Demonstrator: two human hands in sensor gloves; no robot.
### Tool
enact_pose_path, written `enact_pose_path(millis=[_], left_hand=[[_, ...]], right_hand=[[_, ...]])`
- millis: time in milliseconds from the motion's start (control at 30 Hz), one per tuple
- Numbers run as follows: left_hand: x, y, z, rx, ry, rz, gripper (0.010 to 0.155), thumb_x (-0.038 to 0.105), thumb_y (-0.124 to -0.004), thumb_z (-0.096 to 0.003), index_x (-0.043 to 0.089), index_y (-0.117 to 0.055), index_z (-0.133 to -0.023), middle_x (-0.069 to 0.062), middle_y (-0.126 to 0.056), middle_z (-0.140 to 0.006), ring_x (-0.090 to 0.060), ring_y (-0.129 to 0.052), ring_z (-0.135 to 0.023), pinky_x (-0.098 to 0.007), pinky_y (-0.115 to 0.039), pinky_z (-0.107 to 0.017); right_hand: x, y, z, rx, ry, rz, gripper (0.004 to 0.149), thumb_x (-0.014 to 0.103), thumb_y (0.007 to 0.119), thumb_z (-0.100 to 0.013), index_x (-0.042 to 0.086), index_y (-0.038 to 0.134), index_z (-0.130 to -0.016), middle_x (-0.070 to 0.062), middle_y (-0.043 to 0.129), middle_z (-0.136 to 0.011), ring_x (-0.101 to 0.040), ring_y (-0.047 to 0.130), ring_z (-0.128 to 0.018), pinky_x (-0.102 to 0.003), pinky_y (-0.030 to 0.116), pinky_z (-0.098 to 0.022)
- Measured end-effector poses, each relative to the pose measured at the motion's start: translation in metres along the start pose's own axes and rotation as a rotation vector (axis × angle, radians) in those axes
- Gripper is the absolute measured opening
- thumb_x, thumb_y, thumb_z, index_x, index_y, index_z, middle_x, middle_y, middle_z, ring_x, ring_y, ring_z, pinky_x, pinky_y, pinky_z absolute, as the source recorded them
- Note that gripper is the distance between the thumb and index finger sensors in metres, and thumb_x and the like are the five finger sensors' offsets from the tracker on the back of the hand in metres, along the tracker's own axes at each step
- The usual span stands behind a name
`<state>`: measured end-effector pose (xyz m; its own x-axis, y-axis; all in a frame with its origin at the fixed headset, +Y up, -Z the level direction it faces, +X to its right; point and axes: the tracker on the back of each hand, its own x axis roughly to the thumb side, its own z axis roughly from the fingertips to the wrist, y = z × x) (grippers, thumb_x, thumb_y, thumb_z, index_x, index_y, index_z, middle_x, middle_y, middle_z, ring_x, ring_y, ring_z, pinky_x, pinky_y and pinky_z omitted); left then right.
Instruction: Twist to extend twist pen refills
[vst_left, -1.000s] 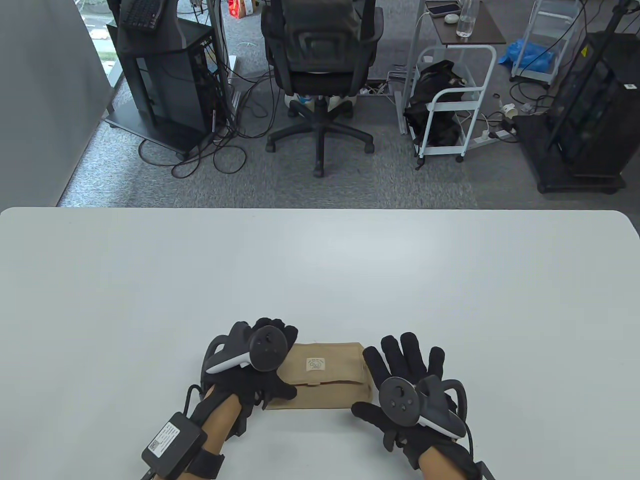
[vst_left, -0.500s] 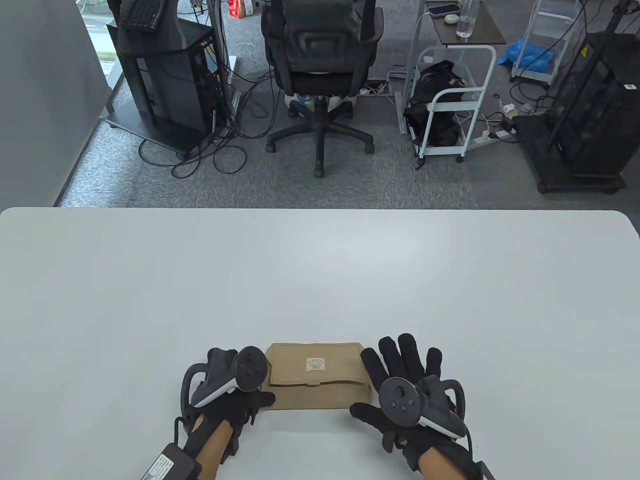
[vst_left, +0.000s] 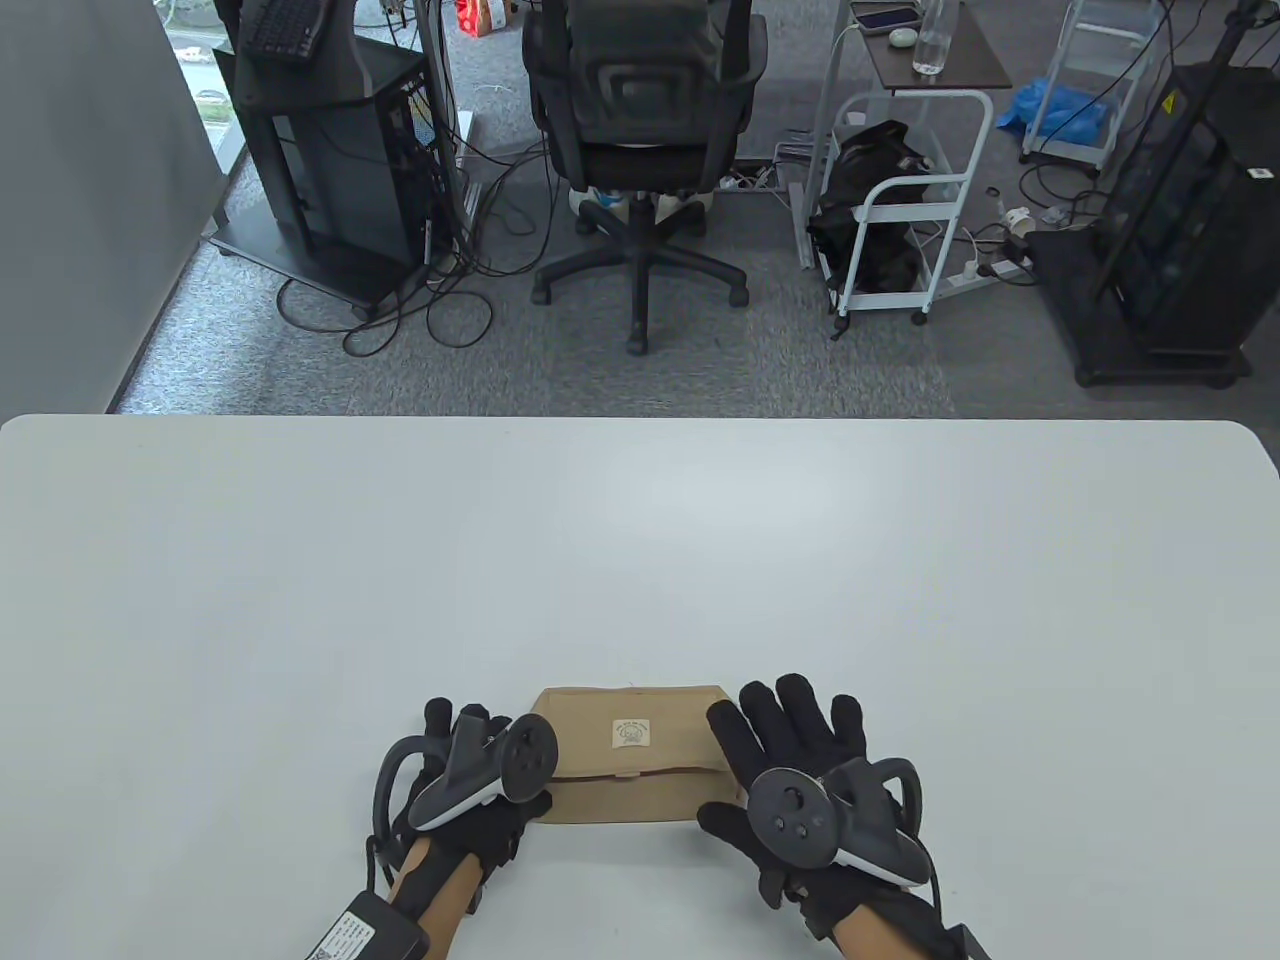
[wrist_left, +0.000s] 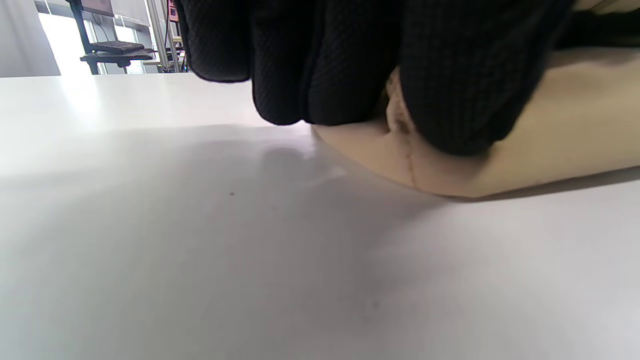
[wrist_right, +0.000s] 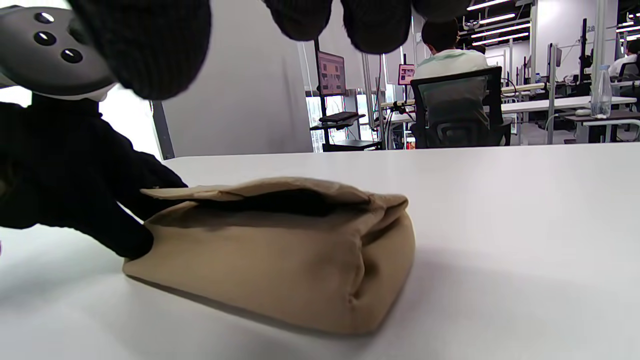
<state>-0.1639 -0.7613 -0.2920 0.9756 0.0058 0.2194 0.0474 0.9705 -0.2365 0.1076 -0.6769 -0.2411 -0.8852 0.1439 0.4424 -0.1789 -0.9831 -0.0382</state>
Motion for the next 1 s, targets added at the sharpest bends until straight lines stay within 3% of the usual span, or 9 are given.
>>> enact_pose_path(millis=[233,533,667,800,900,1000], left_hand=[[0.001,0.001,-0.002,-0.009,-0.004,-0.008,0.064,0.051,-0.092,-0.0347,0.008,-0.087,-0.083,-0.014,-0.079,-0.100,-0.043,-0.071,-0.101,-0.060,-0.039,-0.073],[0.003,0.002,-0.002,-0.014,-0.006,-0.020,0.064,0.051,-0.092,-0.0346,0.008,-0.087,-0.082,-0.014,-0.079,-0.100,-0.043,-0.070,-0.101,-0.060,-0.039,-0.073],[0.004,0.003,-0.003,-0.016,-0.008,-0.024,0.064,0.051,-0.092,-0.0345,0.008,-0.087,-0.082,-0.014,-0.079,-0.100,-0.043,-0.070,-0.101,-0.060,-0.039,-0.073],[0.004,0.003,-0.003,-0.018,-0.008,-0.025,0.064,0.051,-0.092,-0.0346,0.008,-0.087,-0.082,-0.014,-0.080,-0.100,-0.043,-0.070,-0.101,-0.060,-0.039,-0.073],[0.004,0.003,-0.003,-0.019,-0.008,-0.026,0.064,0.051,-0.092,-0.0344,0.008,-0.087,-0.081,-0.013,-0.080,-0.100,-0.043,-0.070,-0.102,-0.061,-0.039,-0.073],[0.005,0.003,-0.004,-0.031,0.007,-0.026,0.063,0.051,-0.092,-0.0341,0.009,-0.087,-0.081,-0.013,-0.080,-0.100,-0.043,-0.070,-0.102,-0.061,-0.038,-0.073]], right_hand=[[0.019,-0.005,-0.025,0.038,-0.050,0.106,0.067,0.047,0.085,-0.045,0.009,0.074,-0.099,-0.021,0.083,-0.097,-0.049,0.075,-0.087,-0.074,0.057,-0.064],[0.030,0.043,-0.060,0.204,-0.073,0.301,0.067,0.049,0.090,-0.040,0.011,0.080,-0.094,-0.019,0.088,-0.092,-0.047,0.079,-0.085,-0.072,0.059,-0.064],[0.033,0.052,-0.068,0.186,-0.080,0.380,0.067,0.050,0.092,-0.038,0.012,0.079,-0.093,-0.016,0.088,-0.088,-0.046,0.079,-0.083,-0.071,0.061,-0.064],[0.034,0.054,-0.074,0.163,-0.090,0.378,0.057,0.044,0.093,-0.039,0.013,0.083,-0.087,-0.014,0.092,-0.081,-0.044,0.084,-0.079,-0.069,0.063,-0.063],[0.036,0.051,-0.076,0.059,-0.141,0.394,0.045,0.036,0.095,-0.040,0.012,0.090,-0.078,-0.013,0.100,-0.070,-0.040,0.093,-0.069,-0.066,0.070,-0.060],[0.034,0.048,-0.081,0.047,-0.167,0.391,0.043,0.035,0.096,-0.038,0.012,0.093,-0.074,-0.012,0.103,-0.065,-0.037,0.098,-0.064,-0.063,0.074,-0.059]])
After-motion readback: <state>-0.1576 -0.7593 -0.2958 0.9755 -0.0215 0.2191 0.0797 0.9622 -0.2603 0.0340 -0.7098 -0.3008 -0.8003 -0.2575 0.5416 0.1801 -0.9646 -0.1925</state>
